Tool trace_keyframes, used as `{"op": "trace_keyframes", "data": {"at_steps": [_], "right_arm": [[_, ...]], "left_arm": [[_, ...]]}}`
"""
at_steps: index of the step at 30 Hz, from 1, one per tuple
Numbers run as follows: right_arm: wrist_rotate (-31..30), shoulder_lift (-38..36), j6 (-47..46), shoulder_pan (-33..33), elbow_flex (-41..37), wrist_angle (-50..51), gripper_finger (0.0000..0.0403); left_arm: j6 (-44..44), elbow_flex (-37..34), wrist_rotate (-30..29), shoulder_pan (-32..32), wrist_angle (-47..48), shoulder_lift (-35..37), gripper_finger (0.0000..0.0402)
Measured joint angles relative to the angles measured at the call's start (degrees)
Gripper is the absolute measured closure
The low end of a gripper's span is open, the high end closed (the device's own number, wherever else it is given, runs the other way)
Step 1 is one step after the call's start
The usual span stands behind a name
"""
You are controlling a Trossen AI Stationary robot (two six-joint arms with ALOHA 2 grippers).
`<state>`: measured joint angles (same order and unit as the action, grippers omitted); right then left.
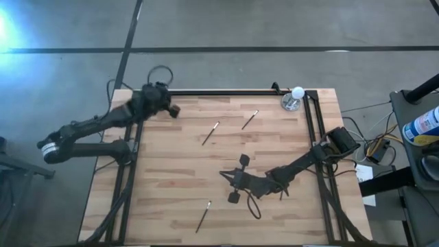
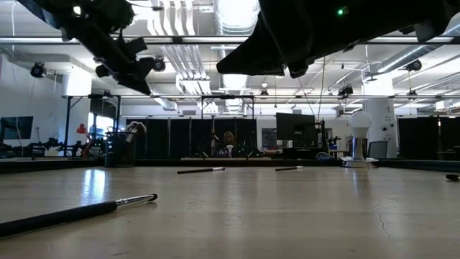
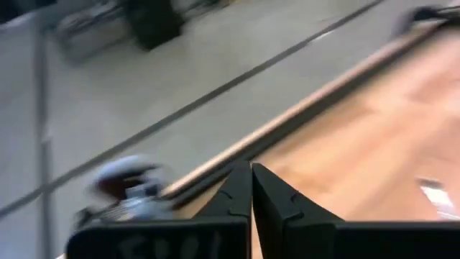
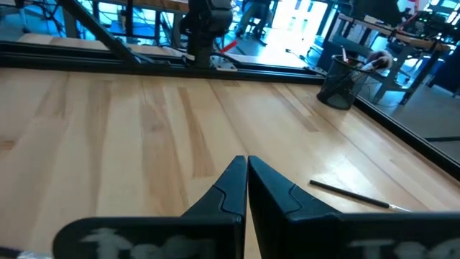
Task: Pick & Place Makeup Supplies
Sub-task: Put the makeup brush into the makeup holder
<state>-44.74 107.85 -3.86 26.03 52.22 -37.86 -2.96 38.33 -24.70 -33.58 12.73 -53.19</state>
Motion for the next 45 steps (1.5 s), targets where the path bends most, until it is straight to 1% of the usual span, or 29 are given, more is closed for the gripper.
{"op": "trace_keyframes", "data": {"at_steps": [4, 8, 11, 14, 18, 22, 27, 33, 35, 40, 45], "right_arm": [[-0.26, -0.02, -0.55, 1.00, -0.28, -0.45, 0.0394], [-0.25, -0.30, -0.92, 1.50, -1.35, -1.05, 0.0394], [-0.27, -0.56, -1.57, 1.46, -3.86, -4.47, 0.0394], [0.02, -1.20, -1.64, 1.02, -8.02, -10.83, 0.0394], [0.07, -3.42, -2.02, 0.63, -13.91, -17.27, 0.0394], [-0.47, -6.59, -4.27, 0.71, -17.94, -18.25, 0.0394], [-1.99, -9.32, -5.84, 0.87, -20.33, -18.47, 0.0394], [-1.96, -9.55, -5.77, 1.24, -20.85, -18.40, 0.0394], [-1.95, -9.55, -5.74, 1.24, -20.85, -18.09, 0.0394], [-1.93, -9.55, -5.64, 1.24, -20.87, -18.07, 0.0394], [-1.93, -9.55, -5.62, 1.48, -20.87, -18.09, 0.0394]], "left_arm": [[-1.40, -5.71, -1.69, 11.95, -7.66, 0.93, 0.0400], [-4.87, -10.90, -2.73, 22.54, -14.22, -0.37, 0.0401], [-8.56, -13.19, -4.39, 27.87, -15.22, -2.04, 0.0401], [-11.17, -14.32, -5.31, 30.43, -15.24, -3.84, 0.0401], [-14.06, -13.94, -5.24, 30.35, -15.72, -7.48, 0.0401], [-15.61, -10.26, -3.90, 27.94, -15.83, -13.56, 0.0401], [-14.37, -2.14, 2.28, 23.77, -17.14, -24.85, 0.0401], [-13.28, 8.06, 10.13, 18.84, -19.35, -37.95, 0.0398], [-12.59, 10.67, 10.98, 18.10, -19.26, -41.45, 0.0387], [-12.39, 15.67, 11.16, 16.55, -19.09, -48.91, 0.0339], [-12.16, 19.30, 11.15, 14.16, -17.78, -53.56, 0.0304]]}}
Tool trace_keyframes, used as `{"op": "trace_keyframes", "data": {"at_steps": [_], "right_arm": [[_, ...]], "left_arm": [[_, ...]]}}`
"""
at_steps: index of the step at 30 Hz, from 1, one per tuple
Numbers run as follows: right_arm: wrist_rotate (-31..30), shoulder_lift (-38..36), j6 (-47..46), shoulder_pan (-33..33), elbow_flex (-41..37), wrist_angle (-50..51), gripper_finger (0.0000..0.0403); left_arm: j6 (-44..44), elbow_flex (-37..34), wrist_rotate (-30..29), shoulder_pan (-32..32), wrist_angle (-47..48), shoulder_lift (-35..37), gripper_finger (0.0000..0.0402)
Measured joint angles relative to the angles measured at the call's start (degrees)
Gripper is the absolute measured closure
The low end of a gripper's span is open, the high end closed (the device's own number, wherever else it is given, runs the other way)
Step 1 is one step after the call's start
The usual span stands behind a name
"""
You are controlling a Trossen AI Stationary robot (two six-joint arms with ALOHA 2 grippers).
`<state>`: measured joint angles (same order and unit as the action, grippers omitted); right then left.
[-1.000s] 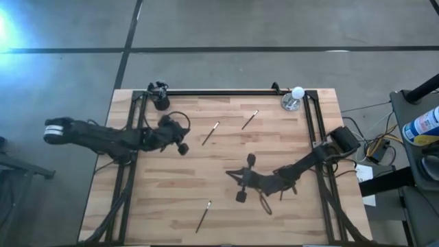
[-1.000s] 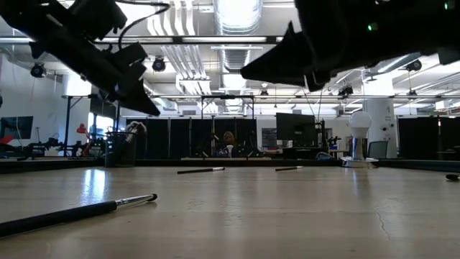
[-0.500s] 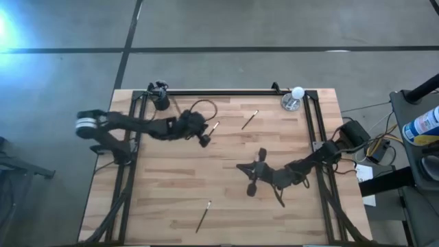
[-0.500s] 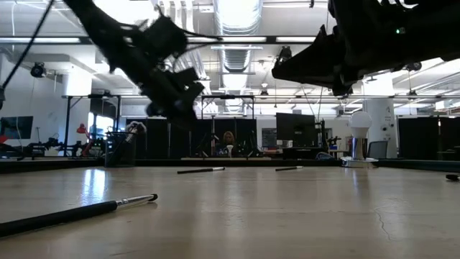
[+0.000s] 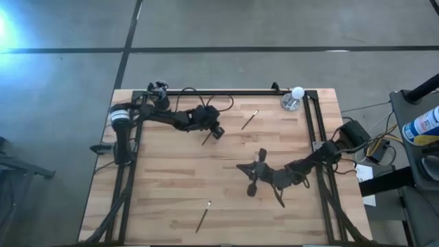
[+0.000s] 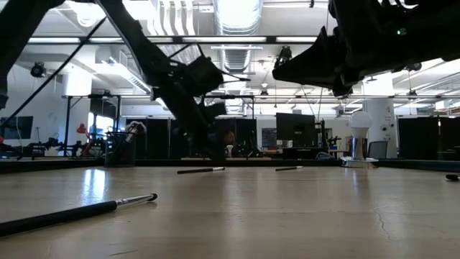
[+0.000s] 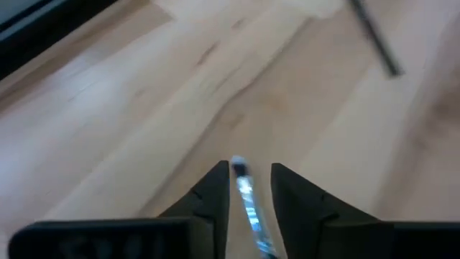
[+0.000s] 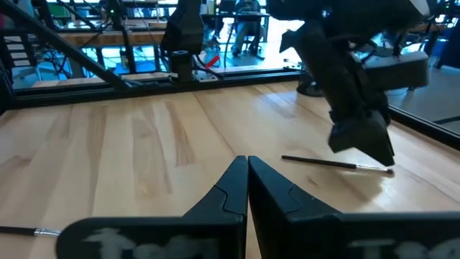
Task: Pick & Place Makeup Supplies
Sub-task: Put the makeup brush into the makeup holder
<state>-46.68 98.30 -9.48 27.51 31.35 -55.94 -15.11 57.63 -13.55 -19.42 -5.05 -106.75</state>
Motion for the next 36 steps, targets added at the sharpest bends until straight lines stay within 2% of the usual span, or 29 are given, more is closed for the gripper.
{"op": "trace_keyframes", "data": {"at_steps": [9, 14, 19, 36], "right_arm": [[0.07, 0.00, 0.22, 0.02, 0.00, -0.04, 0.0394], [0.15, 0.00, 0.15, 0.02, 0.02, -0.11, 0.0394], [0.15, 0.00, 0.02, 0.02, 0.04, -0.11, 0.0394], [0.13, 0.02, 0.01, 0.02, 0.07, -0.09, 0.0394]], "left_arm": [[-0.55, 0.30, -0.23, -1.86, -0.47, -2.03, 0.0294], [-1.22, 0.37, 2.24, -1.86, -3.61, -3.48, 0.0293], [-1.23, 0.48, 2.29, -1.83, -4.40, -4.38, 0.0293], [0.00, 0.37, 6.88, -0.60, -1.60, -0.97, 0.0293]]}}
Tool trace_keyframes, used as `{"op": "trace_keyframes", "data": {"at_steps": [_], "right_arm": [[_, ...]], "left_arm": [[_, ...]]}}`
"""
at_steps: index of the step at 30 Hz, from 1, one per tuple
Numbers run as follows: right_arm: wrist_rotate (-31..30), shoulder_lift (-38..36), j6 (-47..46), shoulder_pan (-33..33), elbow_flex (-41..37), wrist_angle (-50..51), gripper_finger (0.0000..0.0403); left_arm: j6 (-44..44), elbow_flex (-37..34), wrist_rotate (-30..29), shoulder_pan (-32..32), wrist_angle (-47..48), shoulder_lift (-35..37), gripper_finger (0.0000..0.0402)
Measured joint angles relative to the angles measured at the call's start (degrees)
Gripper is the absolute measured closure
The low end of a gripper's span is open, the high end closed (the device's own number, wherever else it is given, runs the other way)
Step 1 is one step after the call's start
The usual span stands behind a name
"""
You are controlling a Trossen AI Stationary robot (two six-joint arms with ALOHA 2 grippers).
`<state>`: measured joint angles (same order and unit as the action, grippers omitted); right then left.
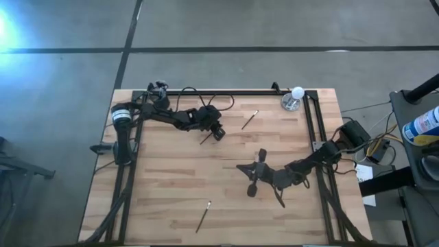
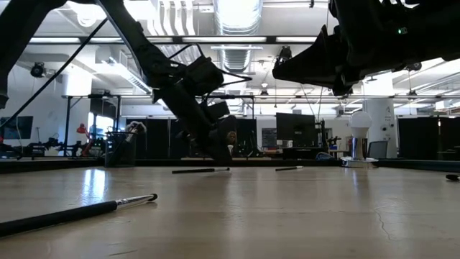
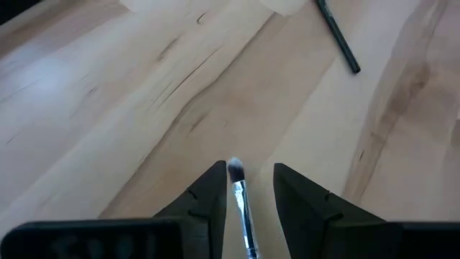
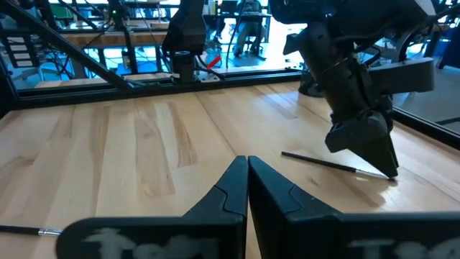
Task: Pick & Place Makeup Supplies
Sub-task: Put the makeup brush into the makeup holder
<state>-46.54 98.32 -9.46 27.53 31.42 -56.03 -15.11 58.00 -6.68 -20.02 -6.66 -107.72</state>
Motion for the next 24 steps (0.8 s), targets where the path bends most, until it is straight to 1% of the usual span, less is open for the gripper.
{"op": "trace_keyframes", "data": {"at_steps": [9, 16, 19, 21, 23, 24], "right_arm": [[0.00, 0.00, -0.01, 0.00, 0.00, -0.05, 0.0394], [-0.02, 0.00, 0.01, -0.01, 0.00, -0.09, 0.0394], [-0.02, 0.00, 0.00, 0.00, 0.00, -0.09, 0.0394], [-0.02, 0.00, -0.01, -0.02, 0.00, -0.09, 0.0394], [-0.02, 0.00, 0.01, 0.00, 0.00, -0.09, 0.0394], [-0.04, 0.00, 0.00, 0.00, 0.00, -0.09, 0.0394]], "left_arm": [[-0.02, -0.04, -0.79, 0.07, -0.45, -1.52, 0.0294], [1.31, -0.02, -1.39, 0.07, -3.15, -3.48, 0.0298], [1.46, 0.04, -2.94, 0.05, -2.42, -3.60, 0.0324], [1.51, 0.07, -4.59, 0.10, -1.84, -3.63, 0.0353], [1.49, 0.07, -5.04, 0.10, -1.55, -3.63, 0.0384], [1.45, 0.08, -5.15, 0.07, -1.49, -3.63, 0.0392]]}}
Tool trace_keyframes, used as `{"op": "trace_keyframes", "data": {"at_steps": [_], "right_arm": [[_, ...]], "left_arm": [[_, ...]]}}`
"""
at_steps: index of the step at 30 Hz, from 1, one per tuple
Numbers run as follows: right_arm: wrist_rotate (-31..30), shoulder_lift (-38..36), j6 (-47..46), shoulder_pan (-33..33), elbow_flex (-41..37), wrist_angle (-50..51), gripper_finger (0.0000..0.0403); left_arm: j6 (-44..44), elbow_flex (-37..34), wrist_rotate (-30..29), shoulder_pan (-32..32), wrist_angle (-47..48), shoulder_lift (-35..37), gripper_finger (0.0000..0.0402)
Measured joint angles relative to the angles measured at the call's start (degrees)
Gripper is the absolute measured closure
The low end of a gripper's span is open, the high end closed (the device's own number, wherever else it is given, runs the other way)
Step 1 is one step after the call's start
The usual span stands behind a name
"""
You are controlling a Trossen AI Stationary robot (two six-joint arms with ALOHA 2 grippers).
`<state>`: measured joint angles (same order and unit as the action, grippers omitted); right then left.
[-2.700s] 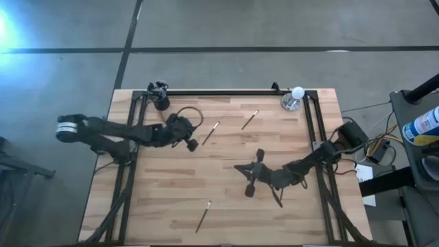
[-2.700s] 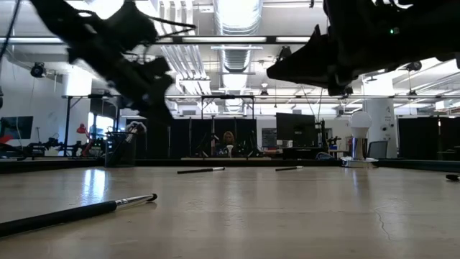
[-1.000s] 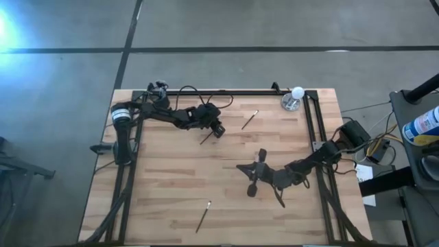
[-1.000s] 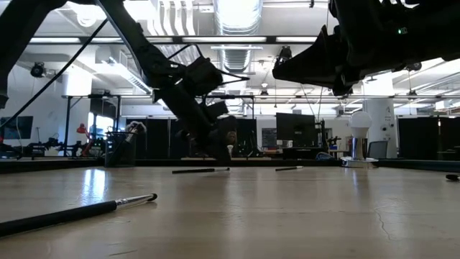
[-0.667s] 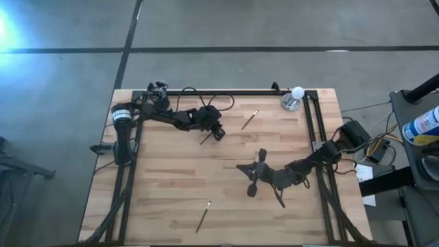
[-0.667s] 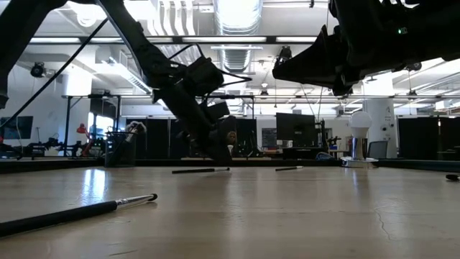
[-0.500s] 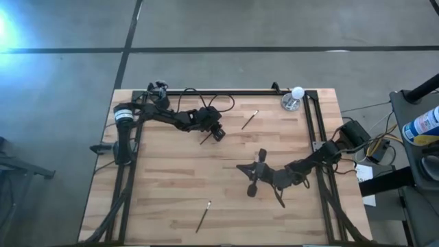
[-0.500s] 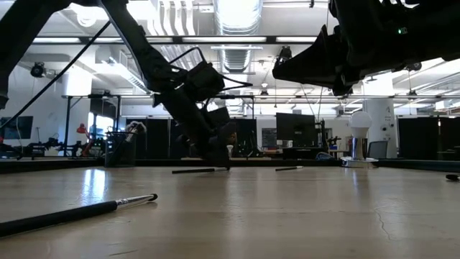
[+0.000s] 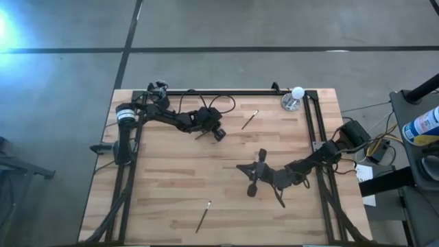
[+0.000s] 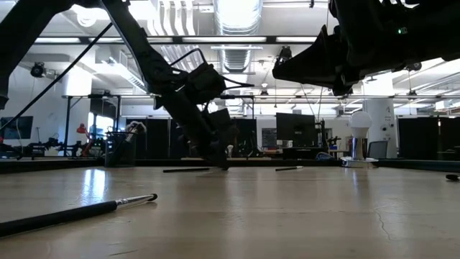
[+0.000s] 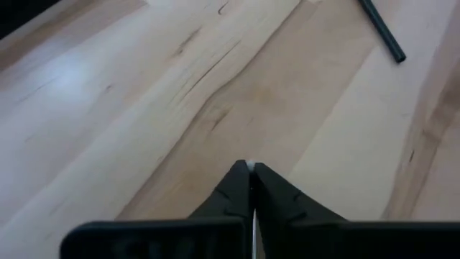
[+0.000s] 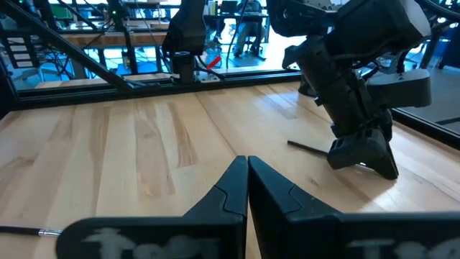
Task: Pick & Place Makeup Supplies
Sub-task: Put the makeup brush into the makeup holder
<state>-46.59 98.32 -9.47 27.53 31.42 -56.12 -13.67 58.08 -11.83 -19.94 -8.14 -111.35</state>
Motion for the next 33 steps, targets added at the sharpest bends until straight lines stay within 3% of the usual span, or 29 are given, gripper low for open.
{"op": "trace_keyframes", "data": {"at_steps": [8, 16, 22, 26, 33], "right_arm": [[0.02, 0.00, 0.39, -0.01, 0.00, 0.14, 0.0394], [0.00, 0.02, 0.87, -0.02, -0.67, 2.34, 0.0394], [-0.12, 0.04, 0.89, -0.02, -1.81, 2.34, 0.0394], [-0.13, 0.04, 0.89, -0.17, -2.43, 2.30, 0.0394], [0.23, 2.83, -2.88, -3.12, -2.60, -0.80, 0.0394]], "left_arm": [[0.43, -0.46, -2.13, 0.98, 1.90, 3.30, 0.0400], [0.98, -7.77, -3.54, 5.91, -4.16, 15.65, 0.0401], [-0.22, -21.26, -4.90, 10.64, -21.03, 27.37, 0.0401], [-2.33, -32.46, -4.69, 13.99, -40.39, 33.43, 0.0401], [-2.87, -44.27, -4.01, 20.06, -67.25, 34.97, 0.0401]]}}
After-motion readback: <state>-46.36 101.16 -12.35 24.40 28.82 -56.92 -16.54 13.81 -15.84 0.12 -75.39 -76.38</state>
